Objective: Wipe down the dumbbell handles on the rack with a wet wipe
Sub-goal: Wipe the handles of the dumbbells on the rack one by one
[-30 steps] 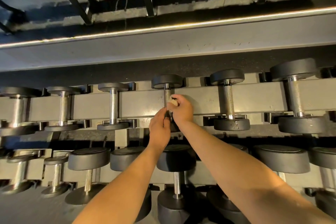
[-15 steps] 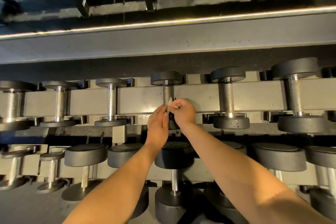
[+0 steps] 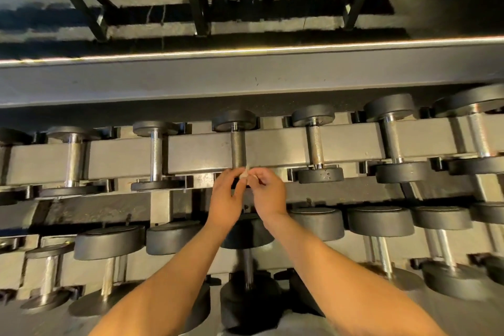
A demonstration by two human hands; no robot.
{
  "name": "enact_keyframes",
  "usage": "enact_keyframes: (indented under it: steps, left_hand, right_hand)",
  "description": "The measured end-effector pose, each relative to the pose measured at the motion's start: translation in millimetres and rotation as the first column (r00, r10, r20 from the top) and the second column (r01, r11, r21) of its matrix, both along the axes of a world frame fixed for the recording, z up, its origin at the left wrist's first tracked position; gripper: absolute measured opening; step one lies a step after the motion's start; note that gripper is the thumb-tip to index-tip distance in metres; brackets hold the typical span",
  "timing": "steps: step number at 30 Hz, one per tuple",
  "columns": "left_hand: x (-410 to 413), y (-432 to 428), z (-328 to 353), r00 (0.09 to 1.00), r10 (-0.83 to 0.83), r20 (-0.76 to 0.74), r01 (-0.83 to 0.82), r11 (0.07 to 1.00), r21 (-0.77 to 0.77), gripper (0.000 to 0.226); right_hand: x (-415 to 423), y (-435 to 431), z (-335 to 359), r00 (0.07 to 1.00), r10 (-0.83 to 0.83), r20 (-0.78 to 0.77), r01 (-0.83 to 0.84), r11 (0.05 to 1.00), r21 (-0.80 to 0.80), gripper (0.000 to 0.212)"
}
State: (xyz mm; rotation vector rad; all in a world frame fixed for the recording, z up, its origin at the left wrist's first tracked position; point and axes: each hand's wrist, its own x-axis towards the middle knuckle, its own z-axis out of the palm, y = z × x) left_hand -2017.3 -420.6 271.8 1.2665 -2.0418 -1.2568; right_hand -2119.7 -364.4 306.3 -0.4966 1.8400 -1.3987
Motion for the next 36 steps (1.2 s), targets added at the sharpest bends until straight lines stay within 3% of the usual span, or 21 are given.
enact_keyframes:
  steps: [4,8,13,21,26,29,36]
  left_hand:
    - [21.0,22.4,1.1,1.0,0.007,0.009,-0.007,1.0,0.004,0.037]
    - [38.3,53.5,-3.6,0.997,0.038,-0.068,-0.029,0.991,0.132,0.02]
    - [55.0,104.3,-17.6,0.986,0.16,-0.043,-0.144,0.958,0.248,0.017]
    - [67.3,184.7,-69.0,0.922,0.383,0.049,-0.382,0.885,0.267,0.022]
    - [83.3,221.5,-100.2,0.919,0.384,0.094,-0.392,0.854,0.342,0.019]
    - [92.5,235.9,-110.7,0.922,0.379,0.077,-0.377,0.834,0.402,0.016]
    - [96.6,219.2,-154.7,0.915,0.386,0.121,-0.403,0.854,0.329,0.013]
  right_hand:
    - [20.9,33.9,-1.0,0.999,-0.014,0.047,0.014,1.0,-0.003,0.019]
    - [39.5,62.0,-5.4,1.0,-0.017,0.003,0.016,0.999,0.052,0.013]
    - [65.0,104.0,-27.4,0.999,-0.005,0.032,0.0,0.989,0.151,0.018]
    - [84.1,163.1,-88.9,0.993,0.023,0.114,-0.047,0.975,0.215,0.019]
    - [97.1,193.3,-121.7,0.989,-0.013,0.145,-0.022,0.97,0.24,0.029]
    - [105.2,201.7,-137.5,0.986,0.009,0.166,-0.052,0.965,0.255,0.025]
    - [113.6,203.8,-187.0,0.981,0.174,0.08,-0.189,0.95,0.249,0.026]
